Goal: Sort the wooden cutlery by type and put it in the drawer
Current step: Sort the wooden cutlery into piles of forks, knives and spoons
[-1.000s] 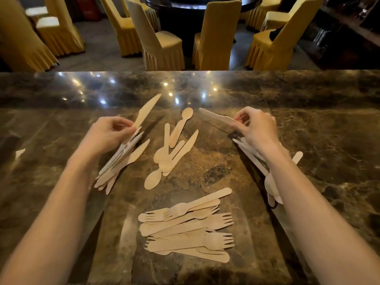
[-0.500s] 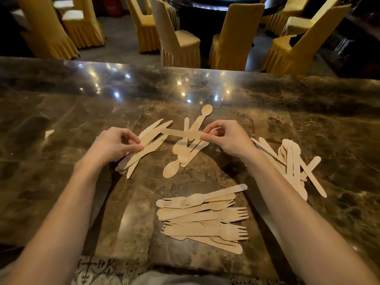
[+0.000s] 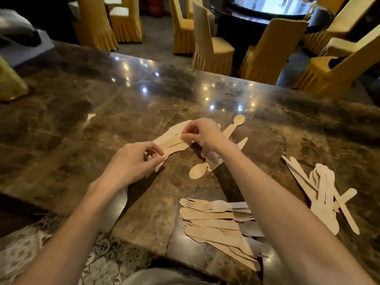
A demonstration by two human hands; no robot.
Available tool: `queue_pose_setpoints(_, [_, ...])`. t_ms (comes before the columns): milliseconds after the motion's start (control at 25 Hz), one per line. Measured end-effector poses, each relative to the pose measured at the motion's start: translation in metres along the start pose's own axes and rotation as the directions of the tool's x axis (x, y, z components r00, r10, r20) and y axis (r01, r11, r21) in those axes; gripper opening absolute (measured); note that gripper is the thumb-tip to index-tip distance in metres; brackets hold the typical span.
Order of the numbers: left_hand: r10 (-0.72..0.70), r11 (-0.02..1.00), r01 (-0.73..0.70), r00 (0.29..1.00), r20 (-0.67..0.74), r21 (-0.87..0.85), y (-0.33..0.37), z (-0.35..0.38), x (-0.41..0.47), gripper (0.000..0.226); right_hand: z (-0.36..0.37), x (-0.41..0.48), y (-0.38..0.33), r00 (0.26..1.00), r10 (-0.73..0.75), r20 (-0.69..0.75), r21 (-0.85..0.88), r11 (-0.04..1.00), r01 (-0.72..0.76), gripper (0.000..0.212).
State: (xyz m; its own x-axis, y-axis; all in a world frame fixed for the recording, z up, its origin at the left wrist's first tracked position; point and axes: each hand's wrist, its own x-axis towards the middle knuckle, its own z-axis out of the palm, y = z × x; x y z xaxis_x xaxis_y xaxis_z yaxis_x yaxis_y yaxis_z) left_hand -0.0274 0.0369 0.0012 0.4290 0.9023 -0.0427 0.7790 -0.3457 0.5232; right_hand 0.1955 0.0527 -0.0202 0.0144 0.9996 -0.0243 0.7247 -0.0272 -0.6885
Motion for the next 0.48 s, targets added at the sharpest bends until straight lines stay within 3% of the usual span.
queue_pose_setpoints(120, [0.03,0.999,-0.031,0.999,0.022,0.021,0.003,0.009,-0.005,0.005,0.011,0.002,0.001,0.988,-0.106,-0.111,-0.193,0.978,0.083,0.013])
queue_pose_setpoints(240, [0.068,0.998,-0.068,0.997,0.019,-0.008,0.011,0.017,-0.002,0.008,0.002,-0.001,0.002,0.976,-0.182,-0.115,-0.259,0.954,0.148,0.014])
queue_pose_setpoints(360, [0.145,0.989,-0.145,0.989,0.017,-0.026,0.031,0.033,0.006,0.014,-0.032,-0.006,0.026,0.983,-0.126,-0.136,-0.257,0.962,0.088,0.013])
queue_pose_setpoints(480, [0.201,0.979,-0.202,0.979,0.035,0.014,0.054,0.056,0.014,0.027,-0.065,-0.018,0.055,0.997,-0.061,-0.047,-0.401,0.915,0.037,0.028])
